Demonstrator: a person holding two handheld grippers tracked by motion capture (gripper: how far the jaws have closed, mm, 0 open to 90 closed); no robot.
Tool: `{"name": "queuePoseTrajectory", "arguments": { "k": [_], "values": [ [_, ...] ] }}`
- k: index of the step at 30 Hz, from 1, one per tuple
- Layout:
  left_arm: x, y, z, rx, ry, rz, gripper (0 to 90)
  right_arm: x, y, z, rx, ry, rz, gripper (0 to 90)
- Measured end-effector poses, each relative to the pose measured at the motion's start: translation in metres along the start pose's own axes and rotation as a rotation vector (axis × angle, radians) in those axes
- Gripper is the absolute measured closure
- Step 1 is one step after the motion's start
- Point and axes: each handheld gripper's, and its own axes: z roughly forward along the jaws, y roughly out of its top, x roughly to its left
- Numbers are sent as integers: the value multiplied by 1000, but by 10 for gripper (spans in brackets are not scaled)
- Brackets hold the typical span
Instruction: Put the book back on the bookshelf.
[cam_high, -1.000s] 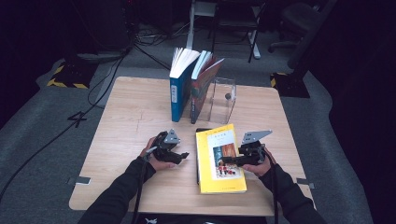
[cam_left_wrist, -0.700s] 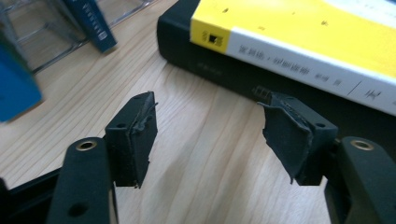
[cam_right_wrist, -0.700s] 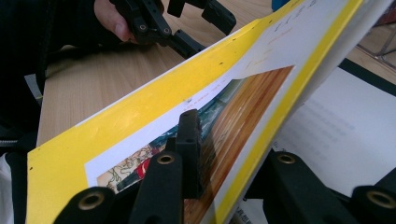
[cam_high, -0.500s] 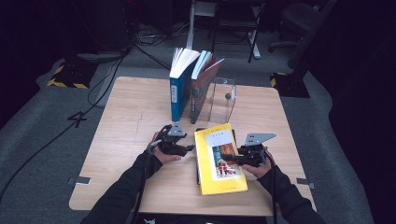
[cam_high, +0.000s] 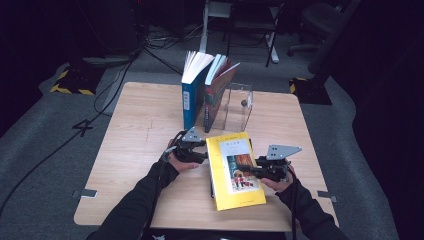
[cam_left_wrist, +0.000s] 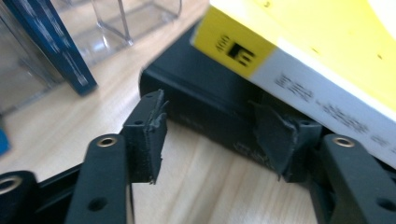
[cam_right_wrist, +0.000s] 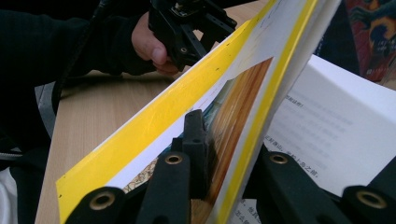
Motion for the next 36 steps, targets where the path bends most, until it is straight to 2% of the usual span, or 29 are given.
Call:
{"name": "queuePoseTrajectory", "arguments": {
  "k": [2, 4, 11, 18, 22, 25, 26, 28, 31, 36],
  "values": [
    [2, 1, -1, -15, -21, -10, 461, 2, 2, -2, -7, -5, -17, 789],
    [3, 4, -2, -27, -20, -5, 469, 5, 4, -3, -6, -9, -35, 789],
    [2, 17, -14, -87, -60, 9, 638, 8, 9, -7, -43, -31, -55, 791],
    [1, 39, -25, -103, -83, 65, 818, 8, 16, -9, -71, -63, -92, 787],
    [-2, 59, -34, -122, -67, 106, 888, 5, 22, -11, -86, -80, -108, 782],
    [-5, 73, -40, -133, -74, 133, 896, 4, 27, -12, -101, -88, -129, 771],
    [-5, 73, -40, -133, -74, 133, 897, 4, 27, -12, -101, -88, -129, 771],
    [-10, 85, -43, -140, -71, 163, 898, 6, 32, -12, -114, -106, -146, 768],
    [-14, 90, -44, -142, -71, 174, 898, 7, 35, -12, -115, -114, -162, 774],
    [-17, 101, -53, -172, -66, 191, 900, 10, 43, -14, -127, -156, -202, 825]
  ]
}}
